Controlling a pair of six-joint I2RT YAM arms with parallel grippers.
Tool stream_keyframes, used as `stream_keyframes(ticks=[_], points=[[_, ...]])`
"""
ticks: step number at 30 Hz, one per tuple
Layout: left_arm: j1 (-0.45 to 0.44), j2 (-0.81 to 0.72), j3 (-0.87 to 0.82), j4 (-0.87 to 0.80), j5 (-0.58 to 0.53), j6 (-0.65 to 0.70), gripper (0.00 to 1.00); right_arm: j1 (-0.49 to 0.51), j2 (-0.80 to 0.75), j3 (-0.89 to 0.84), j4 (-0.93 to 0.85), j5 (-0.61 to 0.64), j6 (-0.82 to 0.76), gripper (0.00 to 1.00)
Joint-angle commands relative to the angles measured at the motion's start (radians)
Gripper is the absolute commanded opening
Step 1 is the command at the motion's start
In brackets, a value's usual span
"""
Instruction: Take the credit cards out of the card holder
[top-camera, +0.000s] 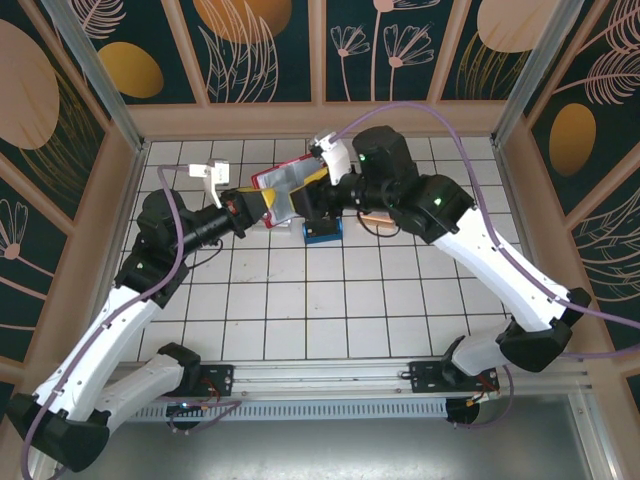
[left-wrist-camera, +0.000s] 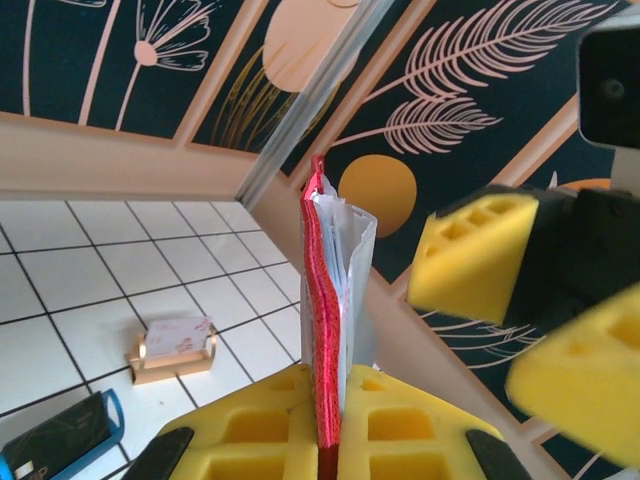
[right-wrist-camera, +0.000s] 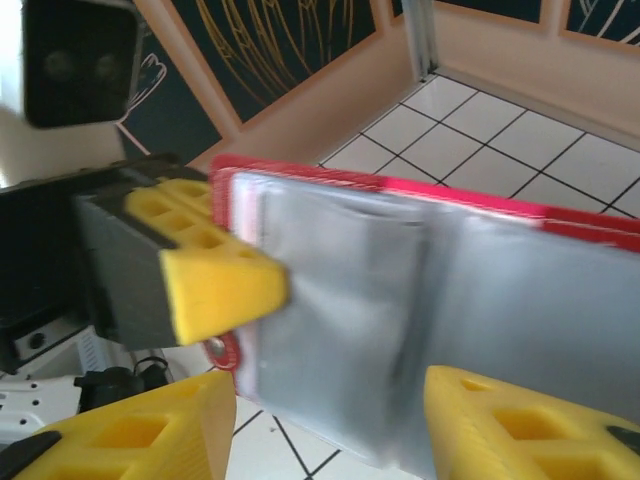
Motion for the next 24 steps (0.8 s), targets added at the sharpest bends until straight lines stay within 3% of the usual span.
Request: stream_keyframes(ticks=[1, 6, 13, 18, 24], points=[[0.008, 0.001, 0.007, 0.121, 0.047, -0.047, 0.00, 0.047, 0.020, 0.004, 0.037, 0.157, 0.026, 0.59], [0.008, 0.012, 0.017, 0.142, 0.083, -0.063, 0.00, 0.103, 0.070, 0.054, -0.036, 0.355, 0.024, 0.64], [0.008, 0.014, 0.013, 0.168, 0.119, -0.082, 0.00, 0.112, 0.090, 0.051, -0.039, 0.351, 0.034, 0.62], [0.008, 0.007, 0.015, 0.186, 0.139, -0.086, 0.00, 0.113, 0.090, 0.040, -0.061, 0.422, 0.028, 0.51], [0.008, -0.002, 0.014, 0.192, 0.156, -0.084, 0.00, 0.113, 0.048, 0.013, -0.034, 0.418, 0.037, 0.26]])
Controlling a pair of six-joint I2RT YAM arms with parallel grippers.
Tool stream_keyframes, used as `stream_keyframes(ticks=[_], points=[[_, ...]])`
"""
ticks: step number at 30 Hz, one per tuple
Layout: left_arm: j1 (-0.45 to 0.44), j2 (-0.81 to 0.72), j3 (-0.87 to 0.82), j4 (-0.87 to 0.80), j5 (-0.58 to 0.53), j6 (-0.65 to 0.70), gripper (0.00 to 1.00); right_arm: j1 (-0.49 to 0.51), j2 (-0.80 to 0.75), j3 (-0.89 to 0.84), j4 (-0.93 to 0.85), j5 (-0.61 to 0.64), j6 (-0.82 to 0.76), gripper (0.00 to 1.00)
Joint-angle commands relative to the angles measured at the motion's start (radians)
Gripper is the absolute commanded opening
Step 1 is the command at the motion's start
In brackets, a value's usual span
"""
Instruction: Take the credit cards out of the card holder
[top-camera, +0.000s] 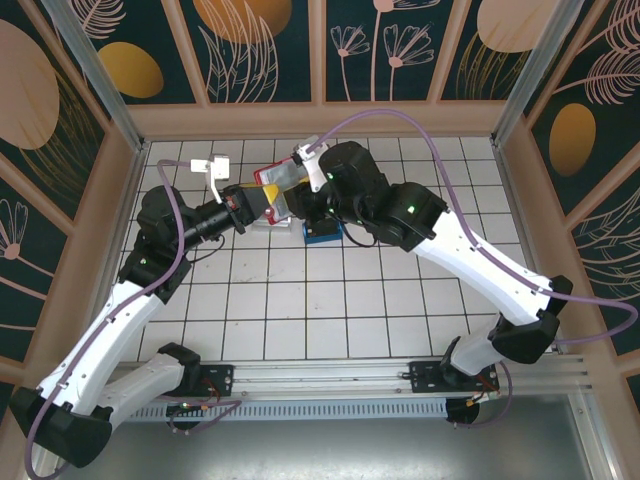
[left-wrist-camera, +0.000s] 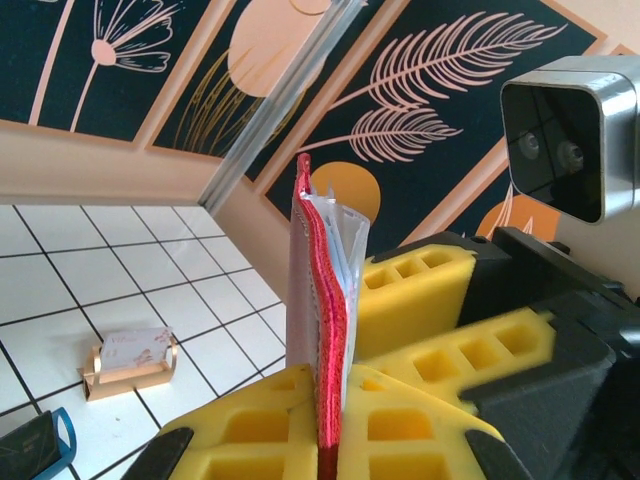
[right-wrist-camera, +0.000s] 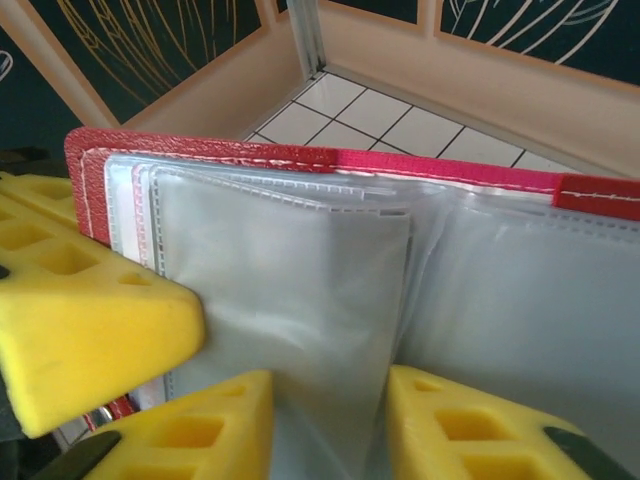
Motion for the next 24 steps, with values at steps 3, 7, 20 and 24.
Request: stream_keyframes(ticks=[3, 7, 20, 24], points=[[-0.004, -0.035, 0.017, 0.103, 0.087, -0.009, 0.00, -0.005, -0.053, -0.041, 0.022, 0.039, 0.015, 0.15], [-0.004, -0.045, 0.018, 0.099, 0.091, -0.001, 0.00, -0.004, -0.096, -0.077, 0.066, 0.011, 0.017, 0.04], [-0.004, -0.073, 0.011, 0.112, 0.111, 0.028, 0.00, -0.013, -0.240, -0.170, 0.121, -0.009, 0.018, 0.37], [-0.004, -0.087, 0.020, 0.127, 0.177, 0.042, 0.00, -0.090, -0.377, -0.282, 0.176, -0.049, 0.021, 0.62]])
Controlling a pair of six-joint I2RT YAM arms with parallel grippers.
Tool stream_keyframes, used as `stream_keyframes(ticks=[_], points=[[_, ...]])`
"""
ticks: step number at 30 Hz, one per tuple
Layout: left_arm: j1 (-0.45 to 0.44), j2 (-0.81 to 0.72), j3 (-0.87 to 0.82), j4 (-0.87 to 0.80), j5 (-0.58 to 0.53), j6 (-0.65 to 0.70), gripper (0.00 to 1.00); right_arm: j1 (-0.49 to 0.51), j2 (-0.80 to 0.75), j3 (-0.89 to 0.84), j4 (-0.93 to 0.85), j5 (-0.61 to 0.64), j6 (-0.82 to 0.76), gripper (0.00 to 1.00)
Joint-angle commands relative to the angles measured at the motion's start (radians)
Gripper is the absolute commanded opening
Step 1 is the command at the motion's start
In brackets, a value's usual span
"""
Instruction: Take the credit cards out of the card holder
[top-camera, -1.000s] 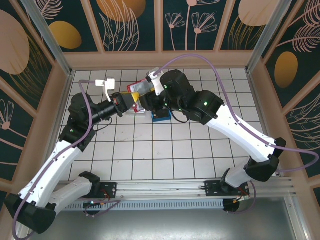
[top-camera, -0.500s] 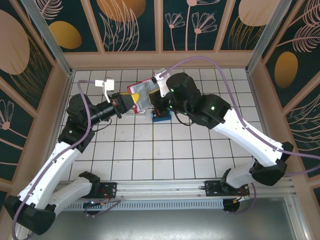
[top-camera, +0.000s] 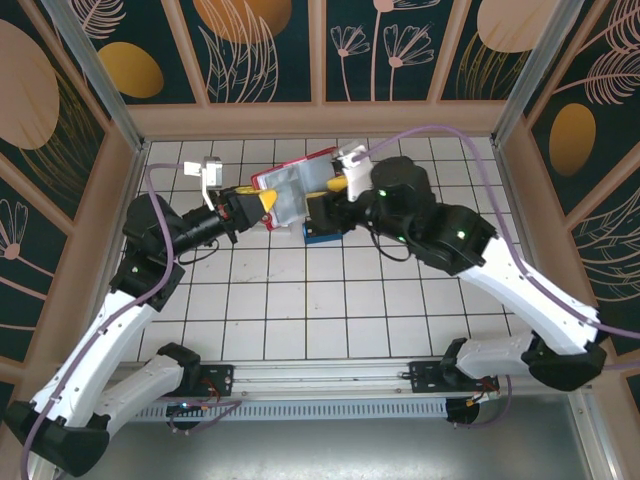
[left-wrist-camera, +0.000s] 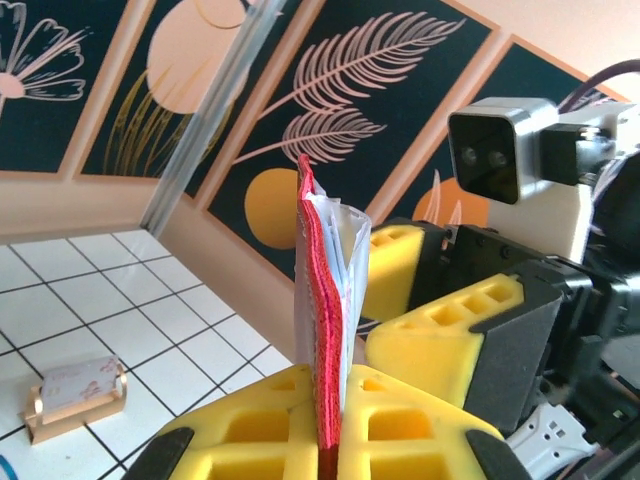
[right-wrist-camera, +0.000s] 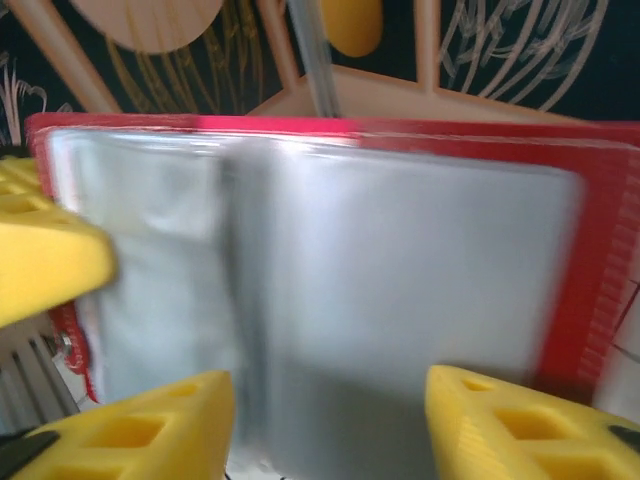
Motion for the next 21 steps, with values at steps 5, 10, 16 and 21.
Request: stream_keyframes(ticks=[5, 10, 16, 21], points=[[-0.001, -0.041, 0.052, 0.064, 0.144, 0.050, 0.00, -0.180, -0.217, -0.157, 0.170, -0.339, 0.015, 0.69], [-0.002, -0.038, 0.084, 0.044, 0.196, 0.060, 0.00, -0.183, -0.237, -0.197, 0.232, -0.513, 0.001, 0.69], [-0.002, -0.048, 0.094, 0.098, 0.260, 0.028, 0.00, -0.183, -0.230, -0.233, 0.293, -0.609, 0.018, 0.64], [-0.002, -0.042, 0.120, 0.049, 0.259, 0.056, 0.00, -0.183, -0.231, -0.261, 0.376, -0.733, 0.048, 0.33]])
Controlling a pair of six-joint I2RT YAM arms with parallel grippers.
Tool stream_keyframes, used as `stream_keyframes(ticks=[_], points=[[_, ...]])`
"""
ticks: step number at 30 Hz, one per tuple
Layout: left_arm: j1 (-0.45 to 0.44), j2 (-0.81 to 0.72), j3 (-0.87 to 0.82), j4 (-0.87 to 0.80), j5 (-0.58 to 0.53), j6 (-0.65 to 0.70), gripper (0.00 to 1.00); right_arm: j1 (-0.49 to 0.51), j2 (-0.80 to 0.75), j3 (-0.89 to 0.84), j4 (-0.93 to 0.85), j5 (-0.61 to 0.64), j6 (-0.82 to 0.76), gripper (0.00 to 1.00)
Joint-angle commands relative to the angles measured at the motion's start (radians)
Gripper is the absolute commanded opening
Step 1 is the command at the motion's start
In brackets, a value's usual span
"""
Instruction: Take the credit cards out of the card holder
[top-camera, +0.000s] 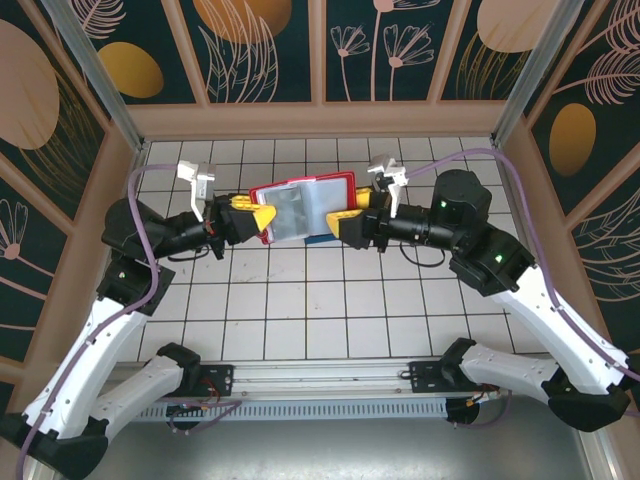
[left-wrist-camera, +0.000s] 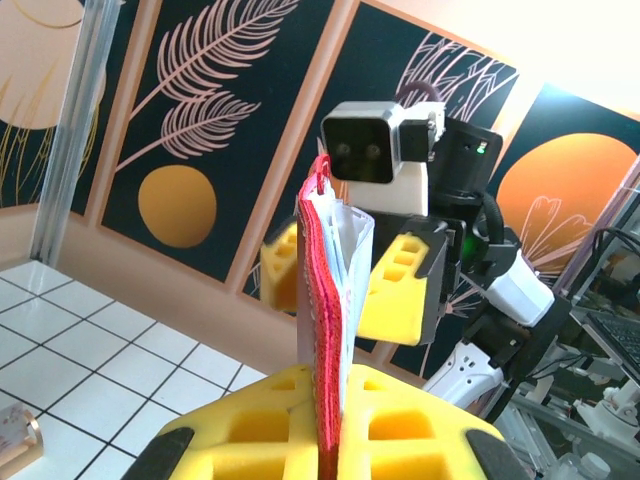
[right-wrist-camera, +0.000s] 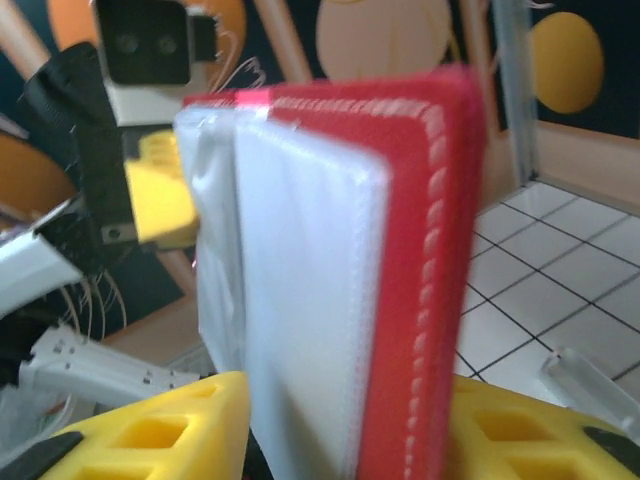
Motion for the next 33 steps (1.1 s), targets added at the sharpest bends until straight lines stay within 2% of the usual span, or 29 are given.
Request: stream_keyframes(ticks=[1, 3, 6, 8, 15, 17, 21, 28, 32, 33], points=[[-0.002, -0.010, 0.050, 0.007, 0.023, 0.029, 0.00, -0.005, -0.011, -0.010, 0.110, -0.103, 0.018, 0.26], [-0.002, -0.009, 0.054, -0.026, 0.010, 0.052, 0.03, -0.005, -0.014, -0.009, 0.103, -0.085, 0.018, 0.12], [-0.002, -0.016, 0.047, -0.038, 0.003, 0.066, 0.15, -0.005, -0.024, -0.010, 0.109, -0.078, 0.018, 0.00], [-0.002, -0.021, 0.042, -0.031, 0.007, 0.067, 0.22, -0.005, -0.035, -0.016, 0.126, -0.071, 0.027, 0.00], [-0.002, -0.050, 0.034, -0.015, 0.037, 0.081, 0.39, -0.008, -0.059, -0.022, 0.143, -0.032, 0.039, 0.00], [-0.002, -0.057, 0.031, -0.008, 0.048, 0.081, 0.37, -0.009, -0.061, -0.021, 0.149, -0.031, 0.045, 0.00], [-0.002, -0.058, 0.035, -0.005, 0.045, 0.083, 0.25, -0.009, -0.064, -0.023, 0.166, -0.062, 0.054, 0.00], [-0.002, -0.012, 0.059, -0.022, 0.050, 0.083, 0.10, -0.009, -0.055, -0.027, 0.195, -0.125, 0.072, 0.00], [-0.002, -0.005, 0.067, -0.036, 0.039, 0.095, 0.11, -0.008, -0.054, -0.031, 0.206, -0.157, 0.082, 0.00], [-0.002, -0.003, 0.069, -0.043, 0.035, 0.099, 0.14, -0.008, -0.055, -0.031, 0.208, -0.166, 0.085, 0.00]])
